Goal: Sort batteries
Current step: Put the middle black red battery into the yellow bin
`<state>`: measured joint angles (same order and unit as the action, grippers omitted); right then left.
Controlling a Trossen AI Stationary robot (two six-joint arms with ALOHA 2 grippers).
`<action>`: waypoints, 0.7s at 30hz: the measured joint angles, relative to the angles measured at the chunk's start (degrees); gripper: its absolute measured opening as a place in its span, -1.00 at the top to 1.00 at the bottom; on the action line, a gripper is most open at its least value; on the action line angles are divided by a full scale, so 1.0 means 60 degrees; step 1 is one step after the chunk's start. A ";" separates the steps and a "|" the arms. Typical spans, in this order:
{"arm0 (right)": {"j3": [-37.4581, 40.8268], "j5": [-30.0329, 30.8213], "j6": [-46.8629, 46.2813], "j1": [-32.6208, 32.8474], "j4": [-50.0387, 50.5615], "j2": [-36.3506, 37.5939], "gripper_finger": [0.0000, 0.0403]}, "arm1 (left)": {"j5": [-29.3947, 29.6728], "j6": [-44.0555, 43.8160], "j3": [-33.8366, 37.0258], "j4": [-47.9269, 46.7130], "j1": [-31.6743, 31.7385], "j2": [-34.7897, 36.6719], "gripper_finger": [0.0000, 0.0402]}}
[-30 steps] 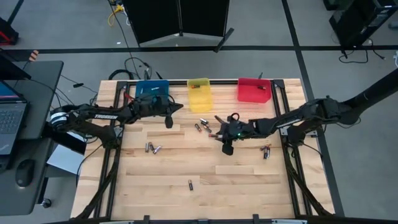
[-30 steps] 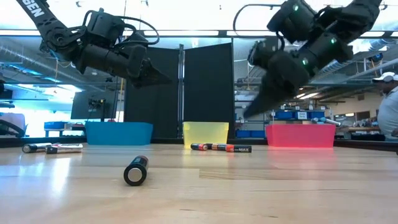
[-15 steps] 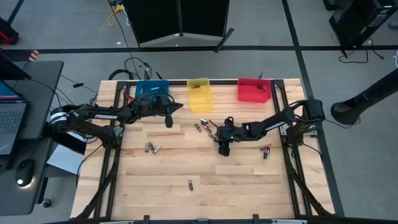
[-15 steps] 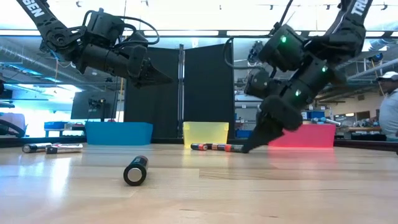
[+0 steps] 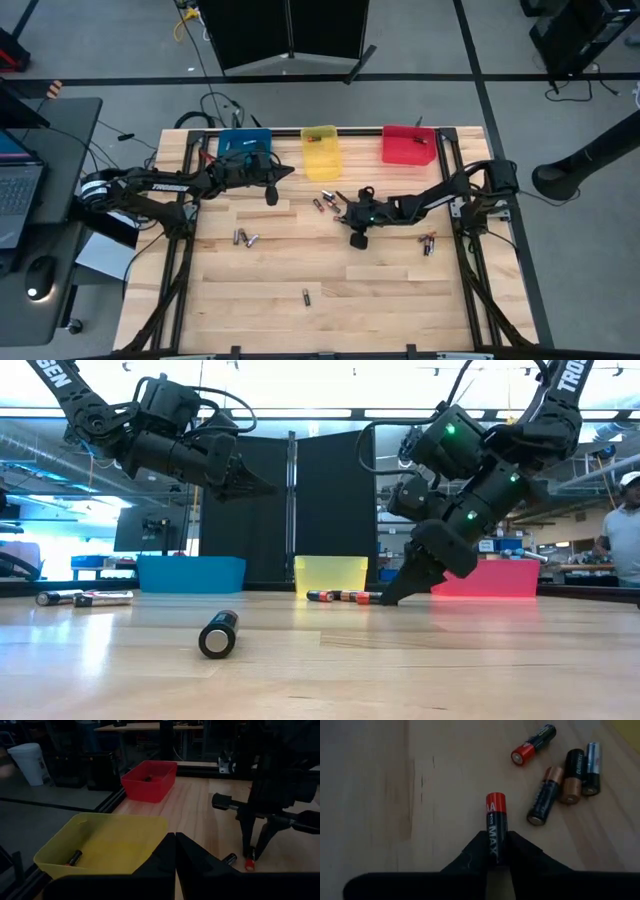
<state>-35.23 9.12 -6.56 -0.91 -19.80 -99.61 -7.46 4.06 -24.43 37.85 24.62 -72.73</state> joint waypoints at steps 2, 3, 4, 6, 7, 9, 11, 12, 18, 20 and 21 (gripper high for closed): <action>-0.0056 -0.0020 0.0256 -0.0033 0.0219 0.0329 0.69 | 0.0000 0.0000 0.0000 0.0000 0.0000 0.0000 0.93; -0.0187 -0.0076 0.0390 -0.0117 0.0365 0.0529 0.69 | 0.0011 -0.0004 0.0000 0.0002 0.0000 0.0000 0.93; -0.0340 -0.0144 0.0521 -0.0218 0.0508 0.0730 0.69 | 0.0040 -0.0004 0.0000 0.0009 0.0000 0.0000 0.93; -0.0660 -0.0177 0.0810 -0.0529 0.0946 0.1040 0.69 | 0.0064 -0.0004 0.0000 0.0018 0.0000 0.0000 0.93; -0.0829 -0.0177 0.0970 -0.0746 0.1197 0.1149 0.69 | 0.0087 -0.0004 0.0000 0.0024 0.0000 0.0000 0.93; -0.1256 -0.0177 0.1311 -0.1198 0.1544 0.1251 0.69 | 0.0104 -0.0007 0.0000 0.0057 0.0000 0.0000 0.93; -0.1804 -0.0230 0.1611 -0.1734 0.1770 0.1285 0.69 | 0.0124 -0.0007 0.0000 0.0066 0.0000 0.0000 0.93; -0.2085 -0.0365 0.1812 -0.2003 0.1942 0.1283 0.69 | 0.0127 -0.0007 0.0000 0.0069 0.0000 0.0000 0.93; -0.4281 -0.1277 0.2917 -0.3391 0.3434 0.0393 0.69 | 0.0266 0.0021 -0.0011 0.0383 0.0000 -0.0068 0.93; -0.5189 -0.1559 0.3160 -0.3758 0.4221 -0.0164 0.69 | 0.0266 0.0025 -0.0013 0.0579 0.0002 -0.0163 0.93; -0.5672 -0.1664 0.3294 -0.3923 0.4592 -0.0517 0.69 | 0.0266 0.0028 -0.0015 0.0589 0.0000 -0.0188 0.93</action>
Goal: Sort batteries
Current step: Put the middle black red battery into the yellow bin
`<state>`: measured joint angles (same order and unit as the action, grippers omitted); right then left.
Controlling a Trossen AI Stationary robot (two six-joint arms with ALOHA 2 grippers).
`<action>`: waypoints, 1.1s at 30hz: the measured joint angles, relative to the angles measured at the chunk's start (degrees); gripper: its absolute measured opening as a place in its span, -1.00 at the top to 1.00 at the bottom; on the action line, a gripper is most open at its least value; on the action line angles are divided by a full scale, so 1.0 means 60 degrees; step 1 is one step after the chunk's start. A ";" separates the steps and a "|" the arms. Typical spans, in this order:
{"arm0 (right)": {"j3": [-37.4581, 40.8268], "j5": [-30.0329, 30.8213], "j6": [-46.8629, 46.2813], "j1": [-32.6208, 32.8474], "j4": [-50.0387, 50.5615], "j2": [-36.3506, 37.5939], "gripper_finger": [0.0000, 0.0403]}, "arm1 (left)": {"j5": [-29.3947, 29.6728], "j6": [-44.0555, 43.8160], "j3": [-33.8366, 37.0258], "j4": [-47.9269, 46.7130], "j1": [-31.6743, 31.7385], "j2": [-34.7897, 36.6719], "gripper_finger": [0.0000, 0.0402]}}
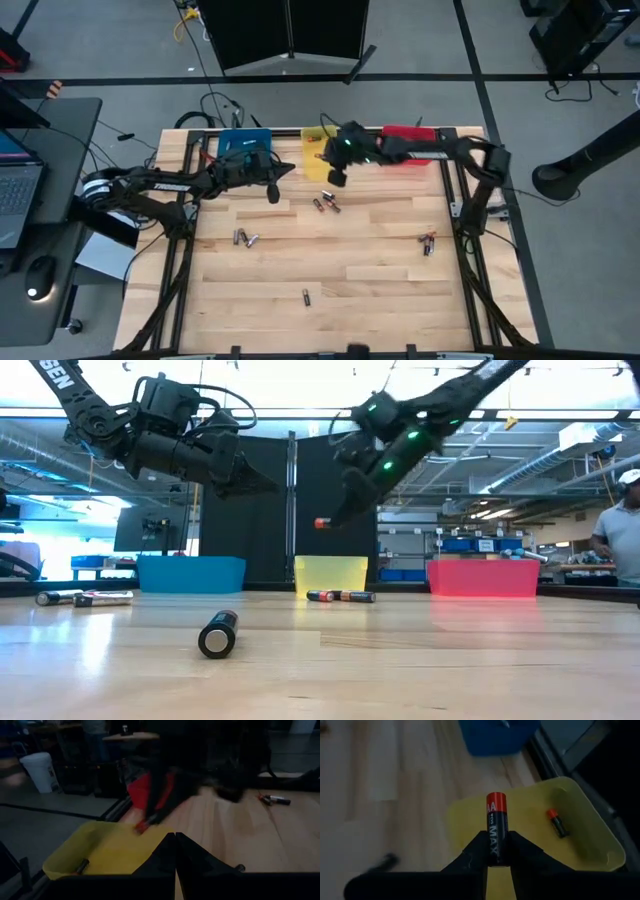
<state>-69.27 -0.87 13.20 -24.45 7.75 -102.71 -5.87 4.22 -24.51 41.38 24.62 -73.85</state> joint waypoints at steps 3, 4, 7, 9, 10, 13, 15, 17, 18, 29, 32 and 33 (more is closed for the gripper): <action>-0.1385 -0.0215 0.0288 -0.0433 0.1219 -0.1026 0.69 | 0.0000 0.0017 0.0000 0.0013 0.0000 -0.0144 0.93; -0.1881 -0.0322 0.0329 -0.0559 0.1575 -0.1350 0.69 | 0.0000 0.0016 0.0004 -0.0034 0.0000 -0.0157 0.93; -0.3190 -0.0585 0.0430 -0.0906 0.2731 -0.2293 0.69 | -0.0001 0.0012 0.0000 0.0162 0.0000 -0.0276 0.93; -0.3832 -0.0720 0.0564 -0.1081 0.3327 -0.2906 0.69 | 0.0000 0.0013 0.0007 0.0199 0.0000 -0.0282 0.93; -0.4124 -0.0793 0.0613 -0.1152 0.3631 -0.3168 0.69 | -0.0004 0.0023 0.0007 0.0286 0.0000 -0.0279 0.93; -0.4867 -0.0889 0.0657 -0.1331 0.4203 -0.3749 0.69 | -0.0004 0.0016 0.0007 0.0387 0.0000 -0.0279 0.93; -0.5205 -0.0947 0.0654 -0.1414 0.4463 -0.4039 0.69 | -0.0004 0.0013 0.0007 0.0506 0.0000 -0.0279 0.93; -0.5363 -0.0994 0.0654 -0.1466 0.4714 -0.4298 0.69 | -0.0007 0.0009 0.0007 0.0505 0.0000 -0.0275 0.93; -0.5408 -0.1009 0.0652 -0.1475 0.4773 -0.4399 0.69 | -0.0007 0.0009 0.0007 0.0493 0.0000 -0.0275 0.93; -0.5509 -0.1088 0.0311 -0.1526 0.4946 -0.4607 0.69 | -0.0011 0.0003 0.0007 0.0504 0.0000 -0.0275 0.93; -0.5509 -0.1127 0.0276 -0.1530 0.4939 -0.4727 0.63 | -0.0013 0.0001 0.0007 0.0500 0.0000 -0.0275 0.93; -0.5509 -0.1144 0.0258 -0.1533 0.4961 -0.4750 0.60 | -0.0015 0.0001 0.0007 0.0500 0.0000 -0.0275 0.93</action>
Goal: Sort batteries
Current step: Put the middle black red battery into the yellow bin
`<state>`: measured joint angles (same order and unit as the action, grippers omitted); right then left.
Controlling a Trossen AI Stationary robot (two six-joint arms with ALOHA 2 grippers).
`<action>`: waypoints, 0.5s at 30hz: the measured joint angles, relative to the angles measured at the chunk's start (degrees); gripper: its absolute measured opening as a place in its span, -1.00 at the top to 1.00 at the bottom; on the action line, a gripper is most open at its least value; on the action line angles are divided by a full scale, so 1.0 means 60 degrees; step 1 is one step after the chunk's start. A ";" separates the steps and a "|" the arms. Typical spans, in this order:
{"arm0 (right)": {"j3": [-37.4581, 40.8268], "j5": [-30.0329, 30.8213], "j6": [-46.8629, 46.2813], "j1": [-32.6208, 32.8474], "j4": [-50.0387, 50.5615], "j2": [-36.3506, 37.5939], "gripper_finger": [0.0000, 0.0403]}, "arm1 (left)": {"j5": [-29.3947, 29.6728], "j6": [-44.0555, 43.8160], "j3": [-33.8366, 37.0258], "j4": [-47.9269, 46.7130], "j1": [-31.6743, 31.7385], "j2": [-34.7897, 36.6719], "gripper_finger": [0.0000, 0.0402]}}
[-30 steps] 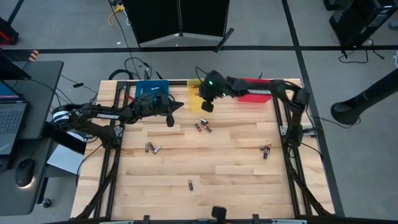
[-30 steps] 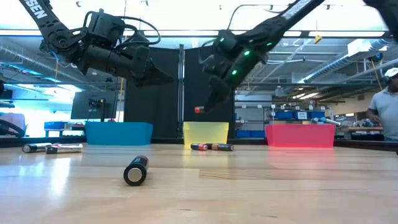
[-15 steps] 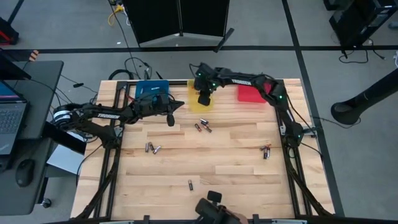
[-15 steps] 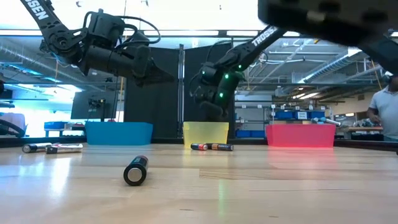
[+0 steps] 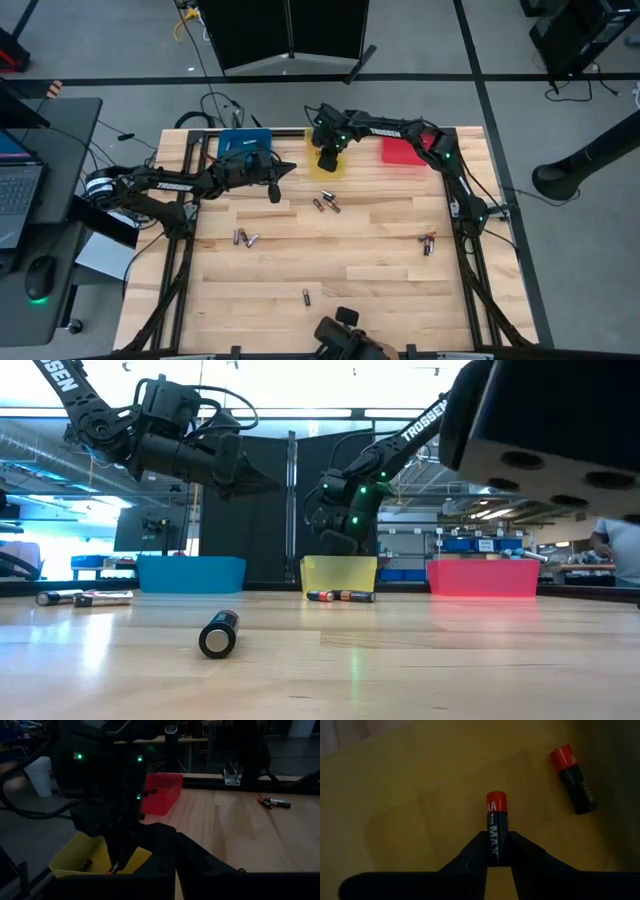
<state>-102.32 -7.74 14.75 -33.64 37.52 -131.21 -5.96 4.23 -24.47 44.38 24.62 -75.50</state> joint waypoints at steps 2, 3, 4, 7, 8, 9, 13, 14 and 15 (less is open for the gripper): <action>0.0000 -0.0087 -0.0005 -0.0021 0.0016 -0.0009 0.56 | 0.0000 0.0000 0.0000 -0.0007 0.0000 0.0000 0.93; 0.0000 -0.0088 -0.0023 -0.0023 0.0020 -0.0015 0.55 | 0.0000 0.0000 0.0000 -0.0007 0.0000 0.0000 0.93; 0.0004 -0.0086 -0.0037 -0.0023 0.0011 -0.0022 0.54 | 0.0000 0.0000 0.0000 -0.0007 0.0000 0.0000 0.93; 0.0004 -0.0082 -0.0037 -0.0023 -0.0052 -0.0024 0.54 | -0.0004 0.0000 0.0000 -0.0015 0.0000 0.0000 0.93; 0.0004 -0.0065 -0.0037 -0.0023 -0.0068 -0.0024 0.53 | -0.0002 -0.0002 0.0000 -0.0015 0.0000 0.0000 0.93; 0.0004 0.0045 -0.0026 -0.0023 -0.0079 -0.0024 0.53 | -0.0004 -0.0004 0.0000 -0.0015 0.0000 0.0000 0.93; 0.0011 0.0430 0.0157 0.0046 -0.0157 0.0029 0.46 | -0.0004 -0.0003 0.0000 -0.0025 0.0000 0.0000 0.93; 0.0012 0.0446 0.0199 0.0069 -0.0163 0.0053 0.43 | -0.0007 -0.0003 0.0000 -0.0025 0.0000 0.0000 0.93; 0.0015 0.0544 0.0229 0.0107 -0.0211 0.0072 0.39 | -0.0007 -0.0004 0.0000 -0.0025 0.0000 0.0000 0.93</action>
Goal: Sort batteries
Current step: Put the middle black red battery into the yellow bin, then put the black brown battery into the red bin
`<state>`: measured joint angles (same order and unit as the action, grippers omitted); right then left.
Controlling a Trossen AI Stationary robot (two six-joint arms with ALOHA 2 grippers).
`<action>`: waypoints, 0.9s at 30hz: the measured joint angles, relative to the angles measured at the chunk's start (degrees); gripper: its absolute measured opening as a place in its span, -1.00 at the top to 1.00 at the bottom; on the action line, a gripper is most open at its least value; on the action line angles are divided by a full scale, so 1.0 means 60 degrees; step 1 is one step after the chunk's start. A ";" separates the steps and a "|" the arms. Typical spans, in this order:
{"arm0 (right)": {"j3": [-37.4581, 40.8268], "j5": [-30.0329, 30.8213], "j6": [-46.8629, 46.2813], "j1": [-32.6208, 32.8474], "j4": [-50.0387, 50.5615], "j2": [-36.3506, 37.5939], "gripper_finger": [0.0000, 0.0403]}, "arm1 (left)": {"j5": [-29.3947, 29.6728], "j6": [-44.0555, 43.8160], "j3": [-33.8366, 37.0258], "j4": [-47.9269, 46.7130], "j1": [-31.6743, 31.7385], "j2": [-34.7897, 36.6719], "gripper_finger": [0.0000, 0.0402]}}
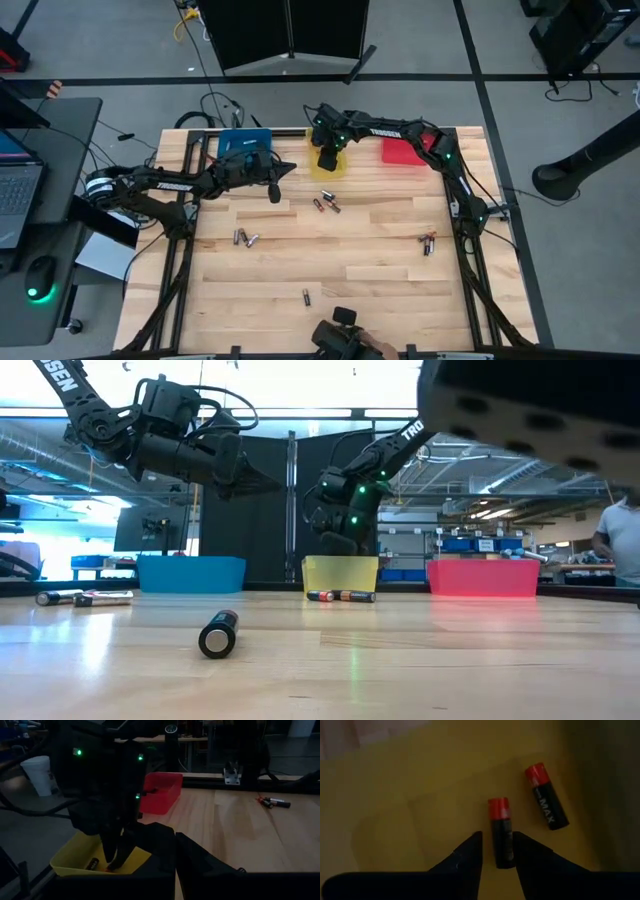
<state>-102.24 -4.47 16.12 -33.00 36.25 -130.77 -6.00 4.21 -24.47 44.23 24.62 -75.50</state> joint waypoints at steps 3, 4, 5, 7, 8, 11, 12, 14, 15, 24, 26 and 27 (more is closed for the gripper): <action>0.0000 0.0269 0.0057 0.0112 -0.0140 0.0129 0.26 | -0.0001 0.0003 0.0000 0.0000 0.0000 0.0000 0.93; 0.0000 0.0329 0.0088 0.0137 -0.0173 0.0210 0.22 | -0.0004 0.0000 0.0000 0.0000 0.0000 0.0000 0.93; 0.0000 0.0350 0.0098 0.0172 -0.0176 0.0289 0.18 | -0.0004 0.0000 0.0000 0.0000 0.0000 0.0000 0.93; 0.0001 0.0381 0.0181 0.0243 -0.0166 0.0527 0.11 | -0.0007 0.0000 0.0000 0.0000 0.0000 0.0000 0.93; 0.0004 0.0398 0.0185 0.0281 -0.0137 0.0680 0.09 | -0.0007 0.0000 0.0000 -0.0002 0.0000 0.0002 0.93; 0.0004 0.0426 0.0199 0.0439 0.0072 0.1261 0.14 | -0.0011 0.0001 0.0000 -0.0004 0.0000 0.0004 0.93; 0.0000 0.0426 0.0183 0.0508 0.0155 0.1487 0.19 | -0.0011 0.0003 0.0000 -0.0004 0.0000 0.0004 0.93; 0.0000 0.0424 0.0174 0.0685 0.0386 0.1913 0.34 | -0.0011 0.0004 0.0000 -0.0014 0.0000 0.0004 0.93; 0.0000 0.0471 0.0176 0.0784 0.0459 0.2095 0.44 | -0.0011 0.0003 0.0000 -0.0030 0.0000 0.0004 0.93; 0.0820 0.1234 -0.0264 0.1720 0.0998 0.2385 0.91 | -0.0011 0.0033 0.0000 -0.0079 0.0000 0.0004 0.93; 0.1347 0.1235 -0.0520 0.1909 0.0815 0.2428 0.94 | -0.0011 0.0036 0.0000 -0.0080 0.0000 0.0004 0.93; 0.1679 0.1236 -0.0652 0.2023 0.0600 0.2489 0.96 | -0.0010 0.0037 0.0000 -0.0080 0.0000 0.0004 0.93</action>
<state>-92.16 2.95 12.21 -20.86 39.85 -115.84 -6.06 4.43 -24.47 43.75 24.62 -75.48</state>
